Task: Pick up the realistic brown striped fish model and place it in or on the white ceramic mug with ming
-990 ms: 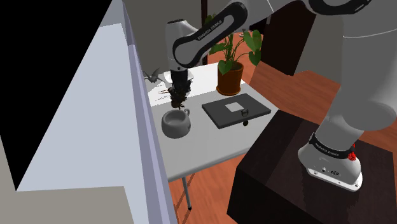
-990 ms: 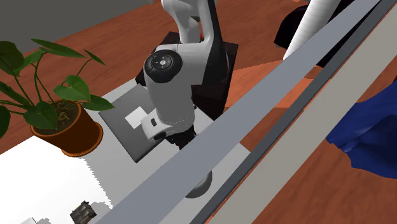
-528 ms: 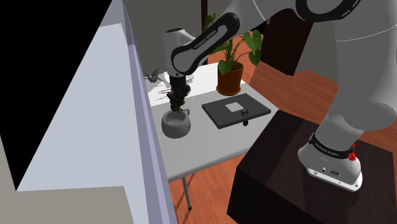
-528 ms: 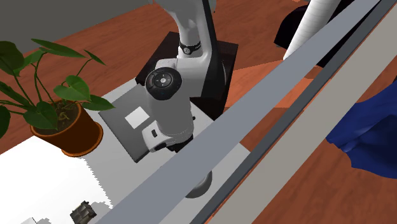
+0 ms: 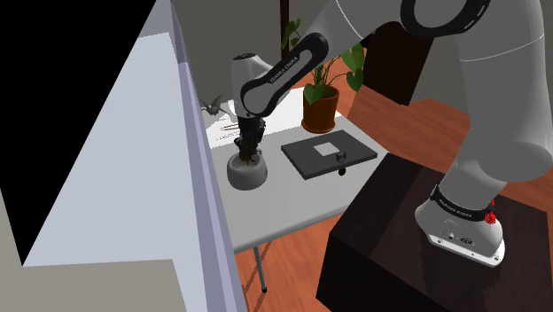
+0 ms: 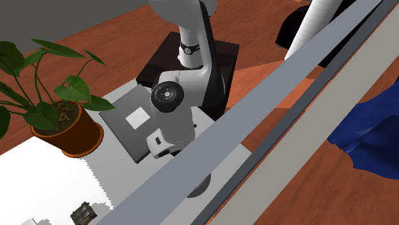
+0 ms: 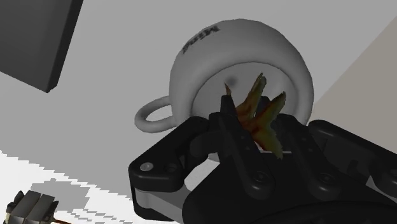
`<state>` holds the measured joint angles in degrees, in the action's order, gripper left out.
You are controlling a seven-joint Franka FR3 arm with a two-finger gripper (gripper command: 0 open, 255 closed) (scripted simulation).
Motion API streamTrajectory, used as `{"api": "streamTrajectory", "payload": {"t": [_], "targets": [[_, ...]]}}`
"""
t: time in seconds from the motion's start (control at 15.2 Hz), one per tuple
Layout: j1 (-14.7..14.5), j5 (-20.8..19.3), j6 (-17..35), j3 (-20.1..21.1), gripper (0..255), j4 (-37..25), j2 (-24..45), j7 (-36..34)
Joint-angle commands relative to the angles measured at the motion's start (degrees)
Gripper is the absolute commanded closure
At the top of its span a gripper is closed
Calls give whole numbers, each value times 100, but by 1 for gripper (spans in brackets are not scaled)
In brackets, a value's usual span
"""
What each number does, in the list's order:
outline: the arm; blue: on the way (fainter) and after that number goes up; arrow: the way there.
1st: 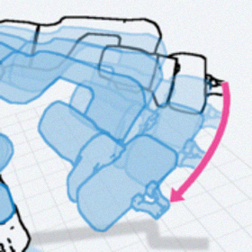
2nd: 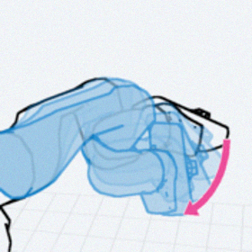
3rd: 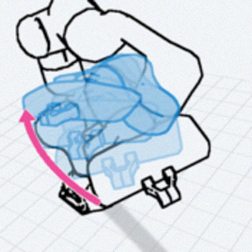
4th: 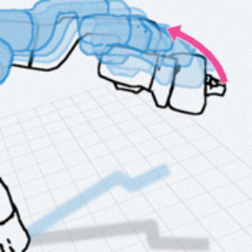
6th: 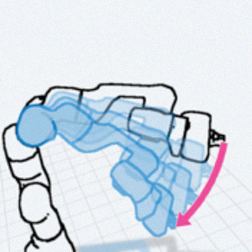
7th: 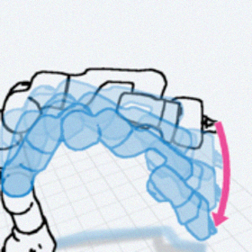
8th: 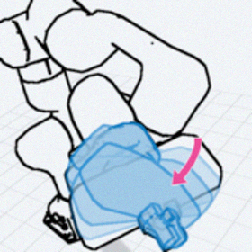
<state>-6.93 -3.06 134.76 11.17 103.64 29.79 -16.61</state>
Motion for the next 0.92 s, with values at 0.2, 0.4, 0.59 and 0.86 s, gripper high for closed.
{"api": "streamTrajectory", "payload": {"t": [0.2,0.4,0.59,0.86], "targets": [[1,-4,25,-5,255,4,15,-1],[0,-4,25,-5,0,4,15,-2],[0,-4,25,-5,0,4,15,-2],[39,48,-254,27,0,-27,-235,31]]}}
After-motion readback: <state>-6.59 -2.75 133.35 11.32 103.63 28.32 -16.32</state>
